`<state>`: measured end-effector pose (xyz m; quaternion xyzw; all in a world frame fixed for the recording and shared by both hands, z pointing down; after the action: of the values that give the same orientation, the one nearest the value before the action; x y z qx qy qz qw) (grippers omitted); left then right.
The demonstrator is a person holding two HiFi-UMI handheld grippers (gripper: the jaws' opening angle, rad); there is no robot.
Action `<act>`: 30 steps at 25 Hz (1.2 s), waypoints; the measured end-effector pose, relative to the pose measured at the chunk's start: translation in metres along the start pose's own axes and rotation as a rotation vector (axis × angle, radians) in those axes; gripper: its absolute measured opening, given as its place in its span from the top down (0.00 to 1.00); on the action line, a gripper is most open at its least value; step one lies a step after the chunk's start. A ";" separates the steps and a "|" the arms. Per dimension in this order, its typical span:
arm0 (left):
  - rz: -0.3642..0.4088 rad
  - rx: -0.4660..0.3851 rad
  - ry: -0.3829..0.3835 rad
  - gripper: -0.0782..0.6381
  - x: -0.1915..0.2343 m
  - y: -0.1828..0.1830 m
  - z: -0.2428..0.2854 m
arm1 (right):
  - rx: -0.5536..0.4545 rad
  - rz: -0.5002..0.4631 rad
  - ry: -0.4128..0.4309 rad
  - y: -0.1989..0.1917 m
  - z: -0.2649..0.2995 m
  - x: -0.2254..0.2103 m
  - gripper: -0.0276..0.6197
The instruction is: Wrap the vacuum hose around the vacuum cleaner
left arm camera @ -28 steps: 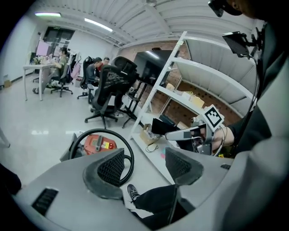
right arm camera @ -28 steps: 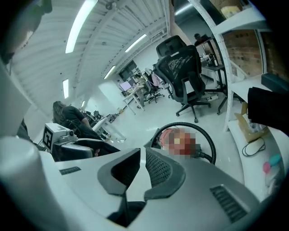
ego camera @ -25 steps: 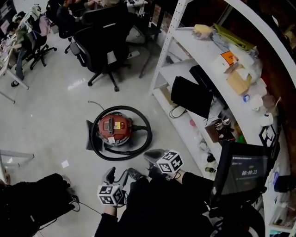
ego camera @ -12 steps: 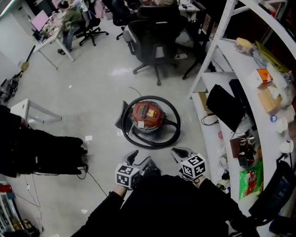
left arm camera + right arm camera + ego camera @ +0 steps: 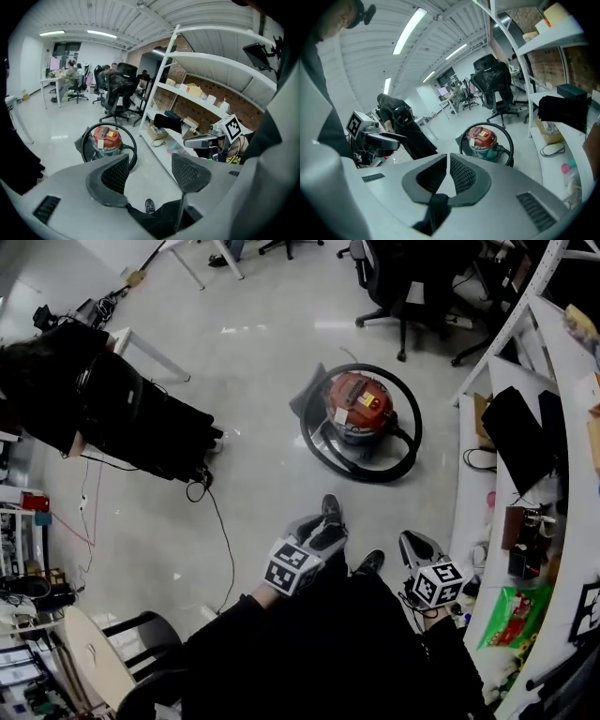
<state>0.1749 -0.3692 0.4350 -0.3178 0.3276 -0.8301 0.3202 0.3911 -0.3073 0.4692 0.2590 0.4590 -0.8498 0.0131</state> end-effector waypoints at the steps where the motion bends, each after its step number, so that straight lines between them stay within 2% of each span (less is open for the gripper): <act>1: -0.011 0.011 0.010 0.47 -0.008 -0.009 -0.008 | 0.017 0.015 0.011 -0.011 -0.007 0.003 0.91; 3: -0.022 0.013 0.030 0.47 -0.016 -0.020 -0.023 | 0.040 0.028 0.022 -0.026 -0.019 0.013 0.91; 6: -0.021 -0.017 0.047 0.47 -0.015 -0.021 -0.038 | 0.051 -0.001 0.020 -0.026 -0.024 0.030 0.91; 12: 0.026 -0.075 -0.007 0.47 -0.002 -0.022 -0.070 | 0.030 -0.031 -0.032 -0.009 -0.009 0.065 0.91; 16: -0.050 -0.092 -0.004 0.47 0.039 -0.048 -0.104 | 0.039 -0.021 -0.058 -0.010 0.015 0.102 0.91; 19: -0.103 -0.068 -0.002 0.47 0.073 -0.078 -0.125 | 0.055 -0.024 -0.065 -0.018 0.033 0.134 0.91; 21: -0.113 -0.046 -0.016 0.47 0.091 -0.092 -0.132 | 0.068 -0.029 -0.073 -0.022 0.043 0.151 0.91; 25: -0.102 -0.022 -0.055 0.47 0.111 -0.100 -0.136 | 0.082 -0.025 -0.098 -0.032 0.054 0.169 0.91; 30: -0.047 -0.044 -0.076 0.47 0.106 -0.081 -0.136 | 0.051 -0.028 -0.096 -0.027 0.056 0.176 0.91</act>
<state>-0.0148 -0.3545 0.4497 -0.3637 0.3259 -0.8174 0.3056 0.2075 -0.2979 0.4355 0.2115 0.4397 -0.8727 0.0166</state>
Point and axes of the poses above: the fingertips, and each gripper's own axes: z forward along the fingers, x to its left, y out of its top, the point moved 5 cm from there along -z, backward along the fingers, and after that the axes turned 5 degrees about -x, right-handed, at the moved point
